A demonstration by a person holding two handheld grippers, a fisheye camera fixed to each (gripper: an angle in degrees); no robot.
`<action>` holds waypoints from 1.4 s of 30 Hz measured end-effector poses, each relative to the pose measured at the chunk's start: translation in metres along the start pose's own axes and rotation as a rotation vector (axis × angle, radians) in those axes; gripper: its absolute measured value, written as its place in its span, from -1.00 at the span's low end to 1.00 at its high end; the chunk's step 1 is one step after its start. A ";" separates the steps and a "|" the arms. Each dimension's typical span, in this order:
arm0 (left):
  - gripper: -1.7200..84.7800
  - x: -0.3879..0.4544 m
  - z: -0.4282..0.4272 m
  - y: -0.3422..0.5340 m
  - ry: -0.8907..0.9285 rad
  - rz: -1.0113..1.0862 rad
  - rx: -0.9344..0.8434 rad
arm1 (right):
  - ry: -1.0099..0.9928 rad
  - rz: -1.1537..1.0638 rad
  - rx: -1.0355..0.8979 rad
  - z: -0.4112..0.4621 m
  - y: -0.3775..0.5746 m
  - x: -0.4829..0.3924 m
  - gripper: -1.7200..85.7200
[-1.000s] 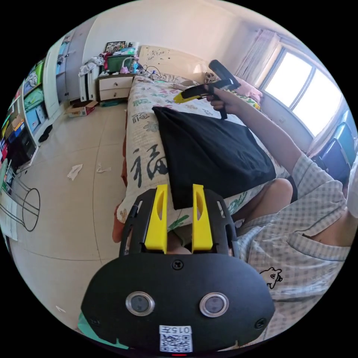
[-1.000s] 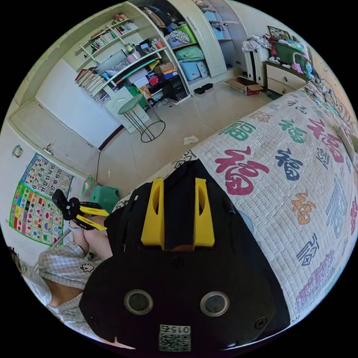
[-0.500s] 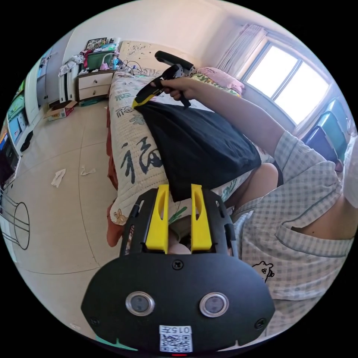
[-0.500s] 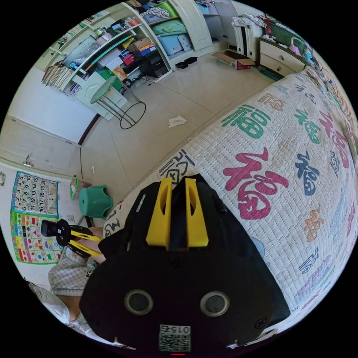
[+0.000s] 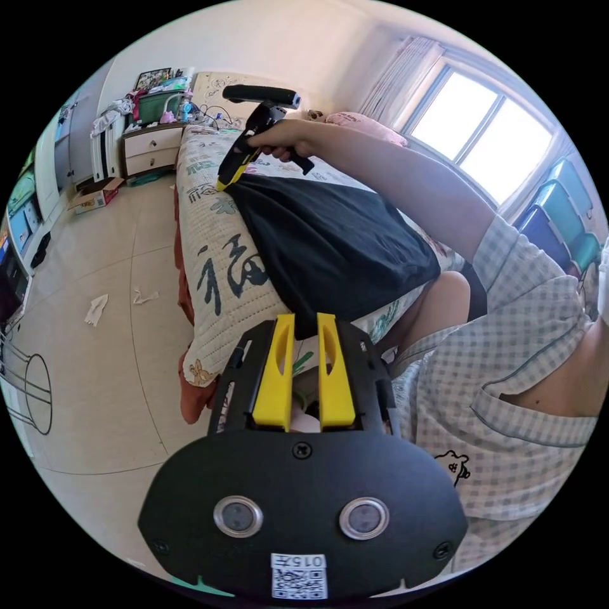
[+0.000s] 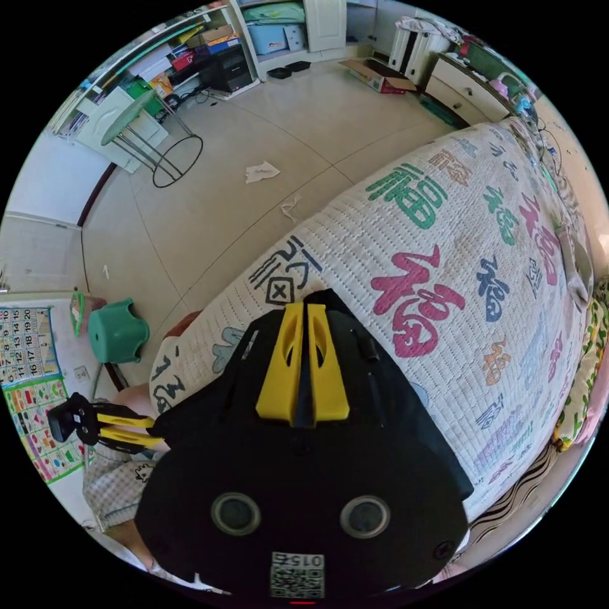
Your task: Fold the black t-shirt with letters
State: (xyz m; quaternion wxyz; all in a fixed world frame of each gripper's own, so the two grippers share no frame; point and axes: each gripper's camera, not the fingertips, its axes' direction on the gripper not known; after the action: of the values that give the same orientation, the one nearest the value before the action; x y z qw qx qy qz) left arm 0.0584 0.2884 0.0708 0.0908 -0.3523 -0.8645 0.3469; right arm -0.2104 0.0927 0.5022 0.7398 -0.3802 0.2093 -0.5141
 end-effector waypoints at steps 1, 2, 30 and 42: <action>-0.85 -0.001 -0.001 -0.001 -0.001 -0.003 0.002 | -0.009 0.006 0.007 0.000 0.004 0.002 -0.94; -0.87 -0.002 -0.001 -0.003 0.009 -0.007 0.000 | -0.008 0.004 0.021 -0.001 0.010 0.003 -0.95; -0.97 0.381 0.134 -0.245 0.316 0.619 0.099 | -0.581 0.365 0.656 0.073 0.556 0.418 -0.97; -0.96 0.446 0.174 -0.305 0.328 0.673 0.020 | -0.713 0.383 0.755 0.168 0.683 0.506 -0.97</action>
State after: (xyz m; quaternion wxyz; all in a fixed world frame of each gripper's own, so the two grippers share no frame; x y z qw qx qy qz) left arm -0.5059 0.3389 0.1055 0.1126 -0.6666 -0.6709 0.3047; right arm 0.5121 -0.1896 0.1171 0.9300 -0.1941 -0.1876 -0.2494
